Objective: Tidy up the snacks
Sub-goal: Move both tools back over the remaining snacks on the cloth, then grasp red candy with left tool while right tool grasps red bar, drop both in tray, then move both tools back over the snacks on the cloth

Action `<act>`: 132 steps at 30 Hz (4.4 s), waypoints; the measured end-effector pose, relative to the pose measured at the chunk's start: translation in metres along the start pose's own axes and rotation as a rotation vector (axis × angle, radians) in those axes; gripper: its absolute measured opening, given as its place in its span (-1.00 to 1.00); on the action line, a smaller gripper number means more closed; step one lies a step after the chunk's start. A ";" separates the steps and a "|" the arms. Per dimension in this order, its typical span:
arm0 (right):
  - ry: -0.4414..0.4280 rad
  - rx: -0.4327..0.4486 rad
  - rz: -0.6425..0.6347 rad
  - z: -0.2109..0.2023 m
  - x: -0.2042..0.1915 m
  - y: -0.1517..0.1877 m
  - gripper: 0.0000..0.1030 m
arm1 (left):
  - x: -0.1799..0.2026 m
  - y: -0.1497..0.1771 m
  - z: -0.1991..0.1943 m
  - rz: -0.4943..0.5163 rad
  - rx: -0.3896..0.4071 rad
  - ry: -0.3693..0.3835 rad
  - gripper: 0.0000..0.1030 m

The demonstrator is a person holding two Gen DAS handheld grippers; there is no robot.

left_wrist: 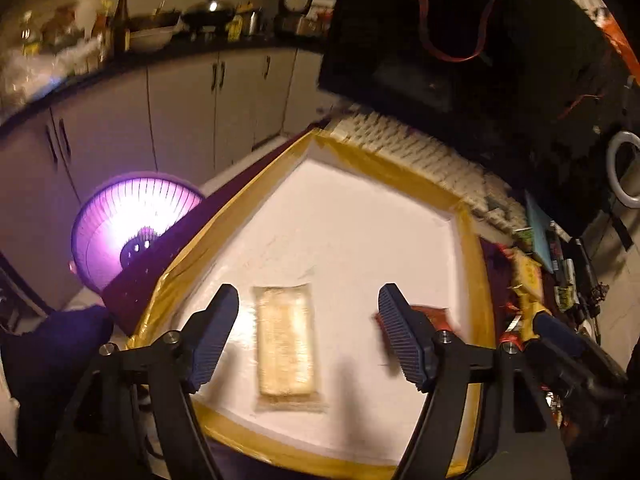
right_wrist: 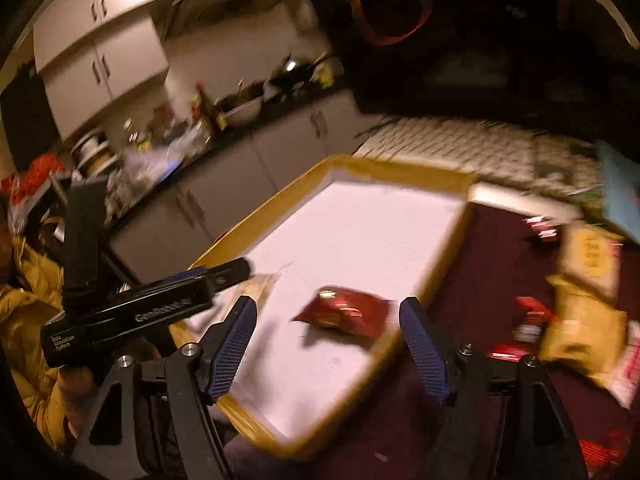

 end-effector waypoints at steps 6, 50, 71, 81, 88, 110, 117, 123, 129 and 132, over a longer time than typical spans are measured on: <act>0.118 0.093 0.140 -0.073 0.060 0.000 0.47 | 0.071 0.007 -0.031 0.107 0.020 0.262 0.42; 0.379 0.083 0.341 -0.118 0.176 0.042 -0.48 | 0.271 0.095 0.026 0.570 -0.301 0.408 -0.55; -0.031 0.015 0.181 -0.029 0.052 -0.013 -0.48 | 0.057 -0.015 -0.007 0.067 -0.038 0.220 -0.57; 0.087 -0.115 0.108 0.090 0.008 -0.048 -0.48 | -0.004 -0.040 0.063 -0.004 -0.155 0.042 -0.57; 0.134 -0.176 0.118 0.120 0.014 -0.042 -0.48 | -0.013 -0.031 0.082 -0.024 -0.221 0.063 -0.57; -0.031 -0.010 0.166 -0.003 0.032 -0.035 0.16 | 0.037 -0.012 -0.014 0.077 -0.014 0.098 0.41; 0.034 0.039 0.263 -0.066 0.084 -0.012 0.23 | 0.113 0.008 -0.031 0.225 -0.065 0.311 0.41; 0.178 0.107 0.445 -0.113 0.159 0.012 0.26 | 0.189 0.043 -0.010 0.387 -0.222 0.454 0.41; 0.228 0.091 0.577 -0.121 0.206 0.028 0.26 | 0.246 0.082 -0.008 0.537 -0.295 0.522 0.41; 0.256 0.072 0.567 -0.119 0.211 0.035 0.26 | 0.262 0.096 -0.004 0.574 -0.312 0.505 0.40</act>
Point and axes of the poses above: each gripper's, at about its wrist camera, not at the fingertips, and z roughly the way its jaws point, x to its right, y to its underside, the point moved 1 cm from there along z, roughly the way its jaws point, and after that the axes turned 5 degrees about z, right-handed, at the moved point
